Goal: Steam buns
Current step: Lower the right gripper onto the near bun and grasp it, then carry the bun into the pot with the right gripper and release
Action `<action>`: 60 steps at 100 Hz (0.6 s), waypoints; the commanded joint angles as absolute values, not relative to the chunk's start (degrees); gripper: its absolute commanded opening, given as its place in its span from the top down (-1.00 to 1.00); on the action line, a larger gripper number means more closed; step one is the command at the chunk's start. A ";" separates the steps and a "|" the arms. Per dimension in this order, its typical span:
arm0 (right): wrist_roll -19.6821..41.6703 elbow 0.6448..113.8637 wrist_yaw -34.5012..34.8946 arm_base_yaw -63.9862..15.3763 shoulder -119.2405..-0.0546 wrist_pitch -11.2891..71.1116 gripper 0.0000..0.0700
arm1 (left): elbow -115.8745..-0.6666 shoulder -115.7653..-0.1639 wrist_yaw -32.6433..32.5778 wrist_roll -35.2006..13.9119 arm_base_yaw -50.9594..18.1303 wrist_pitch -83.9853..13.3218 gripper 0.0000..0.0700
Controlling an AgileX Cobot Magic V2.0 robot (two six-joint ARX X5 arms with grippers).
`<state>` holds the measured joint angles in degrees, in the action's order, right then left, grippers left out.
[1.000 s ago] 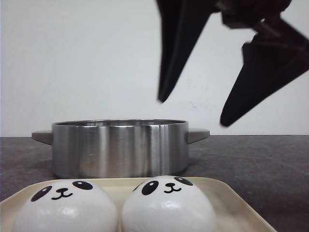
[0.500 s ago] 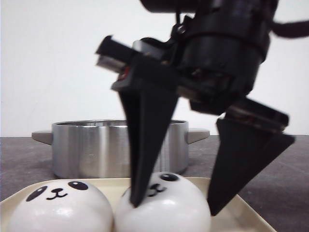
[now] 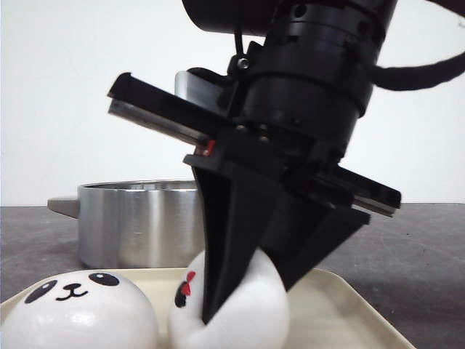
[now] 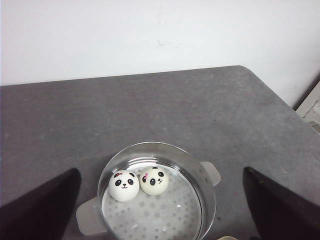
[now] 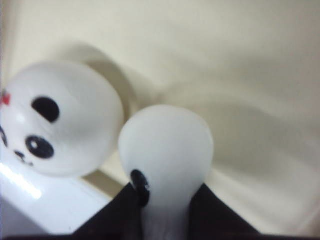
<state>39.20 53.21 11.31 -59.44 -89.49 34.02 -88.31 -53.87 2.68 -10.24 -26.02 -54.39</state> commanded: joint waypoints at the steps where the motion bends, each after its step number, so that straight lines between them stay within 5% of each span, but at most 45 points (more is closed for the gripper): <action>1: 38.59 55.05 10.09 -59.94 -89.08 34.09 0.98 | -89.19 -54.24 2.37 -10.13 -26.33 -54.11 -0.81; 35: 35.62 73.21 8.51 -61.45 -79.68 37.85 0.98 | -89.19 -54.19 2.35 -10.13 -26.33 -54.33 -0.81; 60: 31.03 80.07 4.38 -52.36 -83.96 35.90 0.98 | -89.19 -54.24 2.37 -10.13 -26.39 -54.17 -0.81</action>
<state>32.82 79.31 3.86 -54.24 -81.01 36.07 -88.31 -53.87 2.68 -10.24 -26.04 -54.65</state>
